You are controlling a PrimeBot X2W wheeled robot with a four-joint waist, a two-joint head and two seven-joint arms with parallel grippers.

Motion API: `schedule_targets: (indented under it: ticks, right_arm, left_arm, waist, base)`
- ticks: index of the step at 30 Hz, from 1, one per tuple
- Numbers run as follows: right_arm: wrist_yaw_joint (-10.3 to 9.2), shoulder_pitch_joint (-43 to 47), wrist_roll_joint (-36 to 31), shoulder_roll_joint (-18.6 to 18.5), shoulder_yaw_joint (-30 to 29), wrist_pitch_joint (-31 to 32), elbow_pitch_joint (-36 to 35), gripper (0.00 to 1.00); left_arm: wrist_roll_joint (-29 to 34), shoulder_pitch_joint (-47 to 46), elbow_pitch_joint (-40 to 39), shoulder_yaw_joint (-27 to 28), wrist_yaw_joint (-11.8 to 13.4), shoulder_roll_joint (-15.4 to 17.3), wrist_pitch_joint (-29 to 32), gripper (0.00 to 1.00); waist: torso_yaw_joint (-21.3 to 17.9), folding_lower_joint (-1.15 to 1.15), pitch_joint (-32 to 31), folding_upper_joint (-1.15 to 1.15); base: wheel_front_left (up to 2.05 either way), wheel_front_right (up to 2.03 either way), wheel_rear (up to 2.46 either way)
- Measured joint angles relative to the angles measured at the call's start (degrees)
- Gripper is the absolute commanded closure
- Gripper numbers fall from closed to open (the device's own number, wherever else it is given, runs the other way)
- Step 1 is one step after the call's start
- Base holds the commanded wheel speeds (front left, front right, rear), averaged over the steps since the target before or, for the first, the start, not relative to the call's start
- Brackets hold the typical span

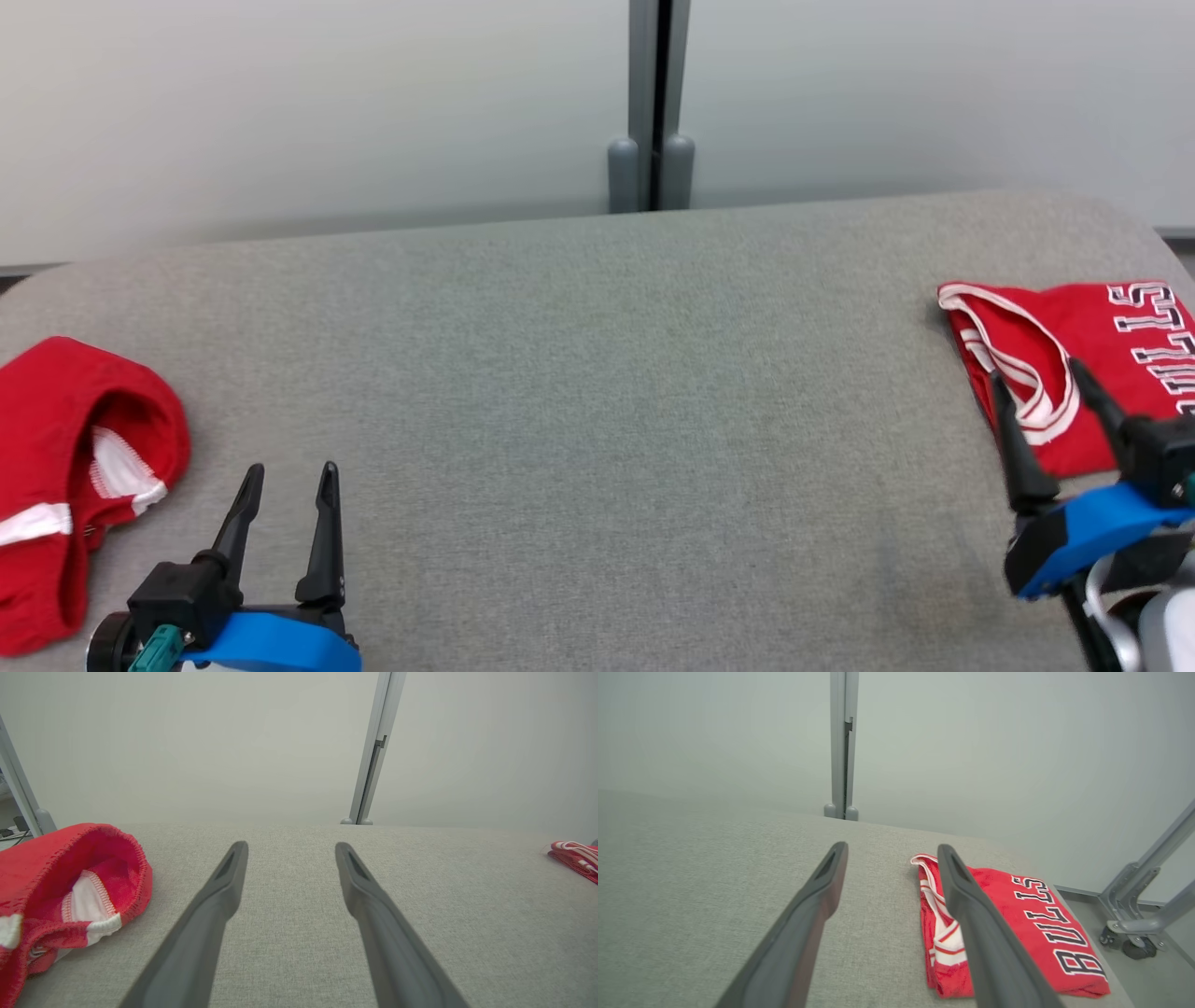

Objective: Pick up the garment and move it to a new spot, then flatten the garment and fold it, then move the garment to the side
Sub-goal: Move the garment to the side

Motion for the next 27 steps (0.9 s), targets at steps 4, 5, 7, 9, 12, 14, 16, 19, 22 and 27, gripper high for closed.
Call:
schedule_targets:
  ticks: [4,5,7,9,12,14,16,19,22,27]
  right_arm:
    - [0.00,4.0,1.5,3.8,0.5,-0.5,-3.6,0.00]
    - [0.00,4.9,1.5,4.6,0.6,-0.5,-4.0,0.00]
    - [0.00,6.3,1.5,5.4,0.5,-0.6,-4.4,0.00]
    - [0.00,7.2,1.8,6.1,0.2,-1.1,-4.6,0.00]
    - [0.00,8.6,1.9,7.2,-0.3,-2.1,-4.5,0.00]
    - [0.00,9.3,1.9,7.6,-0.4,-2.7,-4.3,0.00]
    - [0.00,10.1,1.9,8.1,-0.4,-3.2,-4.0,0.00]
    - [0.00,10.6,1.9,8.4,-0.4,-3.5,-3.3,0.00]
    - [0.00,10.6,1.9,8.6,-0.2,-4.0,-2.5,0.00]
    - [0.00,10.6,2.0,8.7,0.3,-4.5,-1.4,0.00]
  left_arm:
    - [0.1,1.0,0.4,1.0,-0.1,-0.4,-0.1,0.00]
    - [0.3,1.2,0.5,1.1,-0.2,-0.6,-0.1,0.00]
    - [0.5,1.7,0.7,1.3,-0.6,-0.9,-0.1,0.00]
    - [0.9,1.9,0.9,1.4,-0.8,-1.2,-0.1,0.00]
    - [1.3,2.1,1.0,1.9,-1.2,-1.6,-0.1,0.00]
    - [1.5,2.2,1.0,2.2,-1.2,-1.9,-0.1,0.00]
    - [1.7,2.4,1.1,2.4,-1.3,-2.1,-0.1,0.00]
    - [2.0,2.7,1.3,2.9,-1.6,-2.4,-0.1,0.00]
    - [2.2,3.0,1.3,3.2,-1.8,-2.6,-0.1,0.00]
    - [2.7,3.0,1.4,3.7,-2.3,-3.0,-0.1,0.00]
  waist:
    - [1.1,0.00,-1.9,0.00]
    - [1.3,0.00,-2.2,0.00]
    - [1.7,0.00,-2.8,0.00]
    - [2.2,0.00,-3.2,0.00]
    - [2.8,0.01,-3.7,0.00]
    - [3.0,0.01,-3.9,0.00]
    - [3.0,0.01,-4.1,0.00]
    - [2.8,0.01,-4.3,0.00]
    - [2.5,0.01,-4.5,0.00]
    - [2.2,0.01,-4.4,0.00]
  base:
    - [0.00,0.00,0.00]
    - [0.00,0.00,0.00]
    - [0.00,0.00,0.00]
    - [0.00,0.00,0.00]
    - [0.00,0.00,0.00]
    - [0.00,0.00,0.00]
    - [0.00,0.00,0.00]
    - [0.00,0.00,0.00]
    - [0.00,0.00,0.00]
    - [0.00,0.00,0.00]
